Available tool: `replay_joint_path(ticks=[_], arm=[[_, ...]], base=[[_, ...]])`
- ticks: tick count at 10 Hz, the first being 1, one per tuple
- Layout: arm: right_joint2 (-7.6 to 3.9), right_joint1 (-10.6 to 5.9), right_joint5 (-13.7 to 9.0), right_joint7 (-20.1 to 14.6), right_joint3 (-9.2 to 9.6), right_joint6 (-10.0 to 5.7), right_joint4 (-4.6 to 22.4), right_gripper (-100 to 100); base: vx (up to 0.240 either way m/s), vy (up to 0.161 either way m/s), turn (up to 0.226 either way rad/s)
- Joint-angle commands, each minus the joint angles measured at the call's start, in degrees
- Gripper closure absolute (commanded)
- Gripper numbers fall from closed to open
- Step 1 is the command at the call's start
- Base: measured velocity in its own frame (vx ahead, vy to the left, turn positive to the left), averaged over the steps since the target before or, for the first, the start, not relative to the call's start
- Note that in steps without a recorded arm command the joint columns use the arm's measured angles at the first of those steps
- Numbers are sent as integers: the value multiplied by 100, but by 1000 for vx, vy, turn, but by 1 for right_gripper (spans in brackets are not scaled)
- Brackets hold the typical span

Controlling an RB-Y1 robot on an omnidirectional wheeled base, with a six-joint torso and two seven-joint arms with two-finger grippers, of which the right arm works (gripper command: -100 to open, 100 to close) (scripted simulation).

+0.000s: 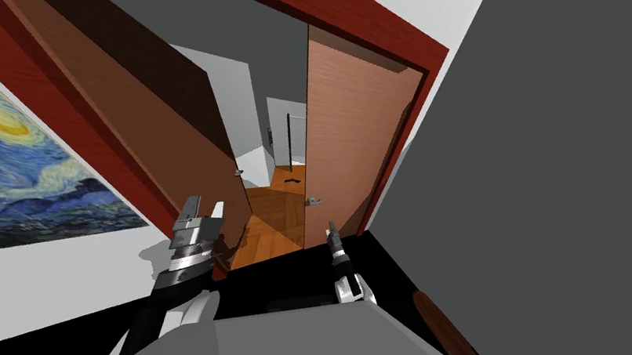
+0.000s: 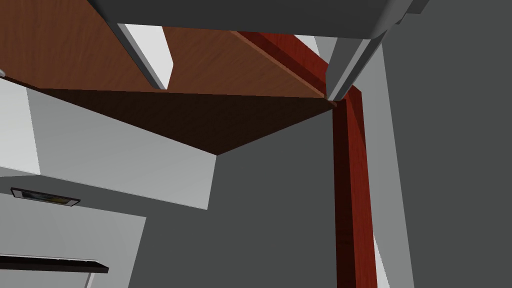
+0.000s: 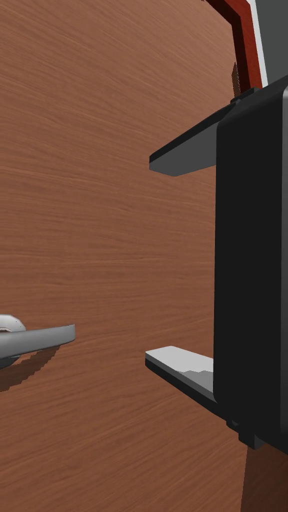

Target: Push the door open

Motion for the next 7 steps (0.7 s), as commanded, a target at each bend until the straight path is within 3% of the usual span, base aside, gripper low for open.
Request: replay_joint_path(ticks=[1,7], arm=[[-7,-34,2,2,43,-29,172,-100],[23,-251,9,41,183,-114,873,-100]], base=[[134,7,-24],[136,15,-22]])
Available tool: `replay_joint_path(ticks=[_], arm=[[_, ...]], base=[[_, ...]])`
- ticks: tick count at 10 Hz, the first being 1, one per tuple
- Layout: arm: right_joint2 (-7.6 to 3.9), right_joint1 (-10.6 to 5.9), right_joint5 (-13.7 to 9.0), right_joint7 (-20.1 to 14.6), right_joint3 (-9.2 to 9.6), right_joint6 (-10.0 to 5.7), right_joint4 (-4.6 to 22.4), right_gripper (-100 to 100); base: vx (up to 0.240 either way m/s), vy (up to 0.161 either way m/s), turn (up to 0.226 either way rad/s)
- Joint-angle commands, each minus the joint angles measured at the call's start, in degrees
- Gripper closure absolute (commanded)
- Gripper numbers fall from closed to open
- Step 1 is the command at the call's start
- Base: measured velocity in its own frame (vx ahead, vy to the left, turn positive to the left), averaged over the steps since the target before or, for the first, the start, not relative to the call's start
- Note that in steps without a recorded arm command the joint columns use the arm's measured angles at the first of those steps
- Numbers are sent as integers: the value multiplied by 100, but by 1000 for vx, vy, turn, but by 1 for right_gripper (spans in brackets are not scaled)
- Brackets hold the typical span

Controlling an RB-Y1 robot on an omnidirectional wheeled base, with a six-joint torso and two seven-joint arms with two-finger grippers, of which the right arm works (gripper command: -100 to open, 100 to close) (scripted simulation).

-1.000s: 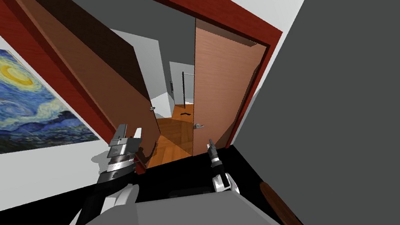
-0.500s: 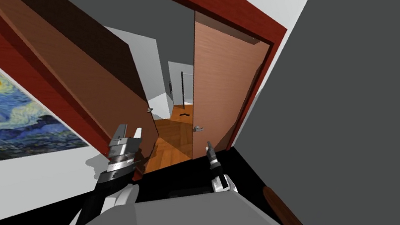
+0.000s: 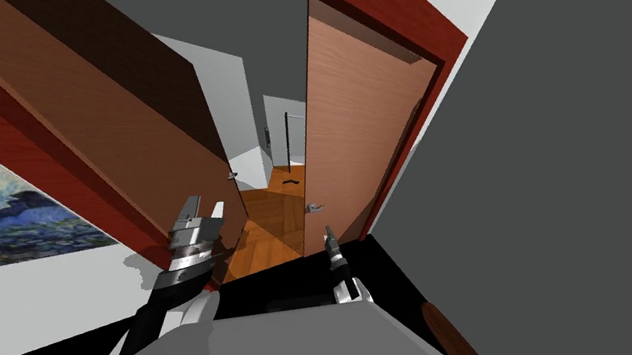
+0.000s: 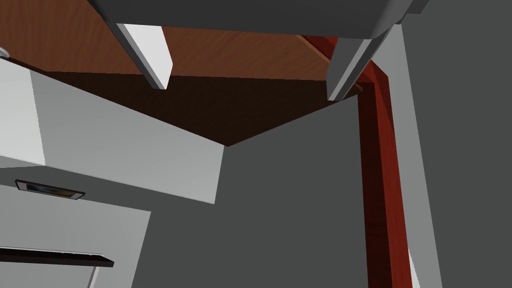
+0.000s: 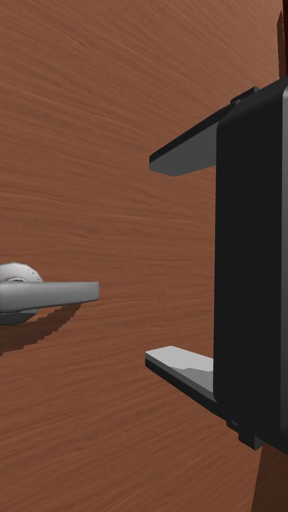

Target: Push the door open

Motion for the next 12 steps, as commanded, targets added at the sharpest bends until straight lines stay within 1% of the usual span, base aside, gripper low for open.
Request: replay_joint_path(ticks=[1,2,4,5,6,12], arm=[[6,-57,-2,2,16,-45,163,-100],[15,-103,0,10,46,-63,312,-100],[28,-165,2,21,86,-87,511,-100],[17,-152,0,10,72,-89,463,-100],[19,-173,-6,23,52,-105,511,-100],[77,-239,-30,77,-42,-151,665,-100]], base=[[105,2,-8],[142,1,-22],[172,10,-22],[67,8,-2],[140,28,32],[200,42,29]])
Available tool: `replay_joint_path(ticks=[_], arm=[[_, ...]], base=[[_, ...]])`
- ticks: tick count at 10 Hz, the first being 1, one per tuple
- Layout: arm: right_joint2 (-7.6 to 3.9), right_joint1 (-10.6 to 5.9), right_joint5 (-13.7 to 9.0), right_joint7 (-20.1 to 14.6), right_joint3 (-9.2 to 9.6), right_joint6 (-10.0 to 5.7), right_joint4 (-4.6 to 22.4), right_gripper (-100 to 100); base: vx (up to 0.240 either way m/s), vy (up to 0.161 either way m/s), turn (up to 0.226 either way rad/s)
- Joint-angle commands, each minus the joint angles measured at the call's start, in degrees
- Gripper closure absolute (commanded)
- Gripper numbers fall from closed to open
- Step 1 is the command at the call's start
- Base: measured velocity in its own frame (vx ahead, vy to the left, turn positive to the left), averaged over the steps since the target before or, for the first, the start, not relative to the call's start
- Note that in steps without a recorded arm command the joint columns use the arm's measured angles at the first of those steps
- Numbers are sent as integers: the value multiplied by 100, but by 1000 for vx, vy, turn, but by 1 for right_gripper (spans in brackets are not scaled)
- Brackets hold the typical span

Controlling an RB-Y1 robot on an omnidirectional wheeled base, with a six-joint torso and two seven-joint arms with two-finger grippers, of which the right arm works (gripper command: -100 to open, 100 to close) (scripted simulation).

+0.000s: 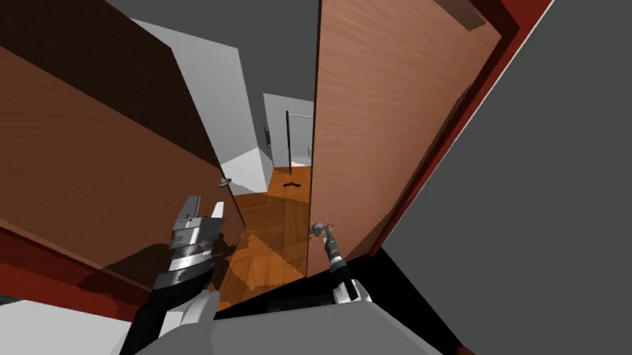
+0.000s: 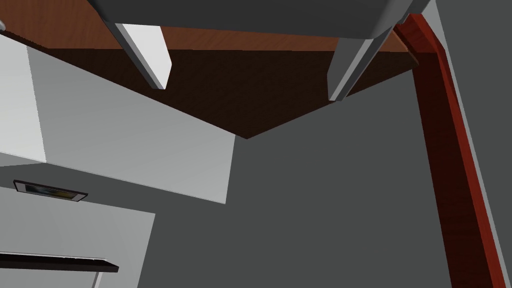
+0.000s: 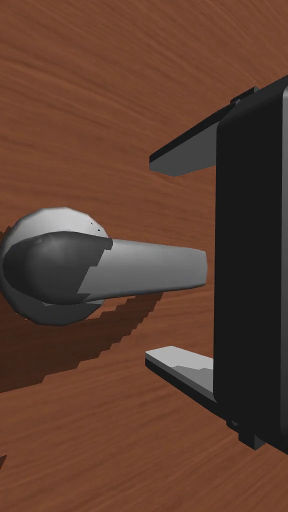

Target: Push the door open

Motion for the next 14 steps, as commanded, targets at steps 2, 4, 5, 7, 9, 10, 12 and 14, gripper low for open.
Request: replay_joint_path(ticks=[2,4,5,7,9,10,12,14], arm=[[19,-11,-4,10,-16,-9,29,-100],[19,-11,-4,10,-16,-9,29,100],[19,-11,-4,10,-16,-9,29,100],[19,-11,-4,10,-16,-9,29,100],[1,-50,-34,34,-94,0,37,100],[-3,-53,-41,40,-112,-1,41,100],[-19,-68,-78,74,-211,-2,68,100],[-34,-88,-128,119,-341,-4,103,100]], base=[[158,37,17],[-25,-7,2],[-19,-14,13],[0,0,0],[46,21,-16],[152,66,-38],[180,67,-23],[205,90,-56]])
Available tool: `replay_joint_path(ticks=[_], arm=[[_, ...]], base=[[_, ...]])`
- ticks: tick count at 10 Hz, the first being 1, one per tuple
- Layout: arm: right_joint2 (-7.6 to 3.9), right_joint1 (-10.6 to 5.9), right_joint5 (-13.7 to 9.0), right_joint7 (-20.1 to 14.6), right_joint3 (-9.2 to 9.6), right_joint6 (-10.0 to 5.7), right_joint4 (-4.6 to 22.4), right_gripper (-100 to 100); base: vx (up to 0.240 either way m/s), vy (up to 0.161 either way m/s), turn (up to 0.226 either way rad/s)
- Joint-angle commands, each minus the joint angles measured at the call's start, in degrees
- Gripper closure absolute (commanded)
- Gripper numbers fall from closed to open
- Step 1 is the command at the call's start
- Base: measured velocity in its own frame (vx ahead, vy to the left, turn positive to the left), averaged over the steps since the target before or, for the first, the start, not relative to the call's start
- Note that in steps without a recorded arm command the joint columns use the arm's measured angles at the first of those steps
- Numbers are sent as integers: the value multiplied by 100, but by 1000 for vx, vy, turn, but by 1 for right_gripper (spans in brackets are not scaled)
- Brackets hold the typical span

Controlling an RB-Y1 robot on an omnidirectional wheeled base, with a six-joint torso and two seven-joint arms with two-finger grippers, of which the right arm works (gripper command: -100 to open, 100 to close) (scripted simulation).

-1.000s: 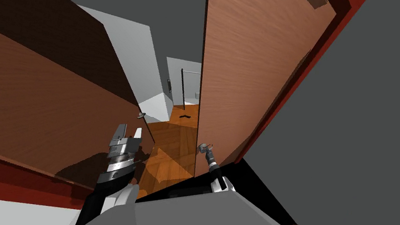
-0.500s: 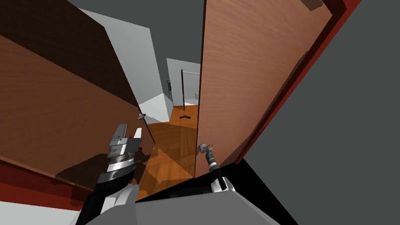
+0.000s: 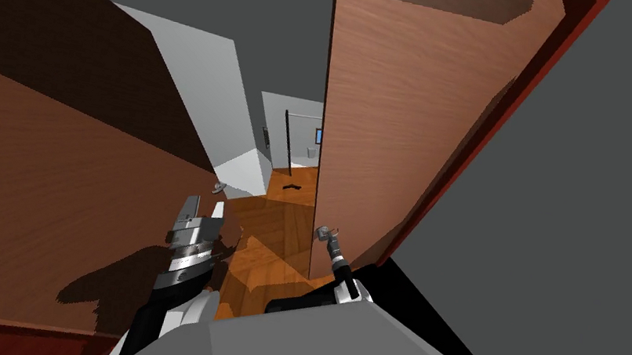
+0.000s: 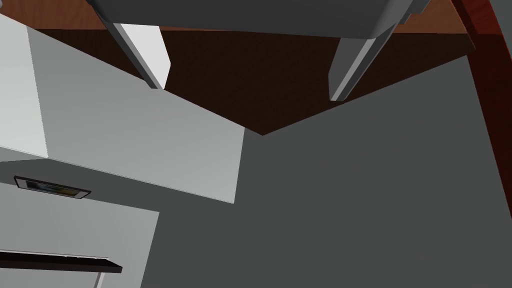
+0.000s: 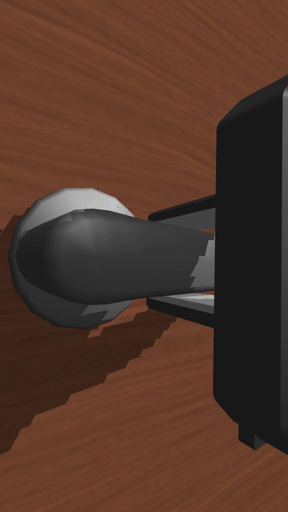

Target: Push the door open

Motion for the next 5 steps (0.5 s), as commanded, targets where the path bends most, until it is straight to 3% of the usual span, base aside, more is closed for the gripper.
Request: replay_joint_path(ticks=[1,5], arm=[[-78,33,-32,1,-84,37,-158,100],[-94,-9,-138,97,-361,34,-84,100]], base=[[139,60,-4],[140,83,-54]])
